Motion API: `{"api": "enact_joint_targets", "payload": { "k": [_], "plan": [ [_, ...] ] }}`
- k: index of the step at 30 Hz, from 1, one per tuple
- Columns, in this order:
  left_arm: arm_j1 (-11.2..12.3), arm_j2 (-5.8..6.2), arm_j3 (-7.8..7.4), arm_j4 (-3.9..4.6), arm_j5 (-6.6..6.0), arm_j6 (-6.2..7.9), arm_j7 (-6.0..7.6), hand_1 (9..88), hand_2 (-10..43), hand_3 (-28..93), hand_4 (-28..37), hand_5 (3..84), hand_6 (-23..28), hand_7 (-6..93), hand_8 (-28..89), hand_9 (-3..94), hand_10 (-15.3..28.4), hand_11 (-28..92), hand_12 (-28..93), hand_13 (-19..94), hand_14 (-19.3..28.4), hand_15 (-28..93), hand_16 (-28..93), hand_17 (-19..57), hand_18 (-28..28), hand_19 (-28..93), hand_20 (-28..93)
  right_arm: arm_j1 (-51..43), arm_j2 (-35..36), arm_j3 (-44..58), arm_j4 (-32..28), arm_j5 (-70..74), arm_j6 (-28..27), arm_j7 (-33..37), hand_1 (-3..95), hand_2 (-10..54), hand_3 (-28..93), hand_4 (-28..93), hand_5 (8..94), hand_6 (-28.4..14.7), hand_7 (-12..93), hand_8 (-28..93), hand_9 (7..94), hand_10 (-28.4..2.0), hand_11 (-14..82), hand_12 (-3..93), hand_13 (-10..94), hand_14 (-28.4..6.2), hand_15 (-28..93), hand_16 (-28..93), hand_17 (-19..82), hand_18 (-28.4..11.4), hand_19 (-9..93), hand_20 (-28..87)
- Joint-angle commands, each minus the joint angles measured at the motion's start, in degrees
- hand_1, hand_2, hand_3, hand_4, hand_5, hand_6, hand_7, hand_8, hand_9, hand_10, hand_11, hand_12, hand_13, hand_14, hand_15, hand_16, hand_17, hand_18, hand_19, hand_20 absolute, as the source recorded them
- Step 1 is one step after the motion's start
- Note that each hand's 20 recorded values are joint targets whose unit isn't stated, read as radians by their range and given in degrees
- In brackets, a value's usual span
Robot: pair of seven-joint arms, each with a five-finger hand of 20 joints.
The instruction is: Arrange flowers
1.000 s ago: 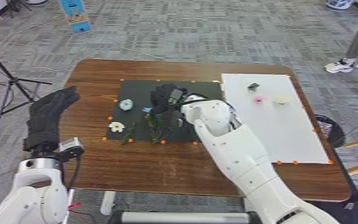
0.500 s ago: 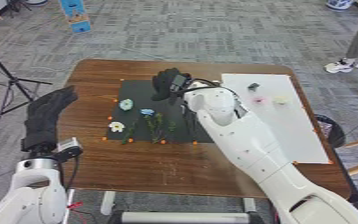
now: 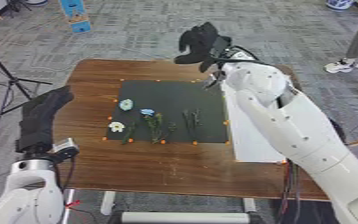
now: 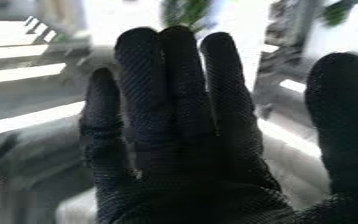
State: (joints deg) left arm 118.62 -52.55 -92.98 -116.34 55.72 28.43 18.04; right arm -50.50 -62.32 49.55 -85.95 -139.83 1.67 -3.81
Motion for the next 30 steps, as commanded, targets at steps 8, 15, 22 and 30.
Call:
{"api": "enact_joint_targets", "payload": {
  "k": [8, 15, 22, 30],
  "plan": [
    [1.6, -1.38, 0.87, -1.04, 0.26, 0.38, 0.79, 28.4, 16.9, 72, -28.3, 52.2, 3.2, 16.7, -9, 52.6, 13.3, 20, 10, 40, 12.7, 13, -3, 10.2, 7.6, 6, 17, -7.6, 7.1, 12.3, 11.6, -9.8, 3.4, 2.4, 27.9, -3.5, 65, -15, 59.1, 0.2, 26, -10, 68.5, -14.3, 23.6, 25.6, 64, -14.7, 45, 34, 25, -22.9, 60, 55],
    [1.5, -1.60, 0.88, -1.17, 0.54, 0.26, 0.46, 28.6, 16.8, 72, -28.3, 52.3, 3.3, 16.7, -9, 52.6, 13.3, 20, 9, 40, 12.7, 13, -3, 10.2, 7.7, 6, 17, -10.8, 6.9, 15.0, 13.3, -15.1, 2.2, -1.0, 28.0, -6.5, 65, -15, 58.6, -0.2, 26, -9, 70.1, -14.4, 24.5, 25.5, 66, -14.1, 48, 34, 27, -23.8, 64, 58],
    [2.3, -1.64, 0.19, -1.56, 0.39, 0.58, 0.34, 28.6, 16.8, 72, -28.3, 52.2, 3.2, 16.7, -9, 52.5, 13.2, 20, 10, 40, 12.8, 13, -3, 10.2, 7.7, 6, 17, -16.6, 13.1, 15.5, 6.6, -11.3, 0.4, 0.5, 26.6, -7.3, 64, -15, 58.5, -0.3, 26, -9, 70.6, -14.4, 25.2, 25.6, 67, -14.2, 50, 35, 27, -24.0, 65, 59],
    [2.8, -1.81, -0.08, -1.87, 0.61, 0.68, -0.14, 28.7, 16.9, 72, -28.3, 52.2, 3.3, 16.6, -9, 52.6, 13.3, 20, 10, 40, 12.7, 13, -3, 10.1, 7.7, 6, 17, -21.2, 15.4, 17.7, 4.6, -9.9, 0.4, 0.5, 25.3, -7.9, 66, -15, 58.9, -0.5, 25, -9, 71.2, -14.6, 25.7, 25.7, 67, -14.3, 51, 35, 27, -24.2, 65, 59]
  ]
}}
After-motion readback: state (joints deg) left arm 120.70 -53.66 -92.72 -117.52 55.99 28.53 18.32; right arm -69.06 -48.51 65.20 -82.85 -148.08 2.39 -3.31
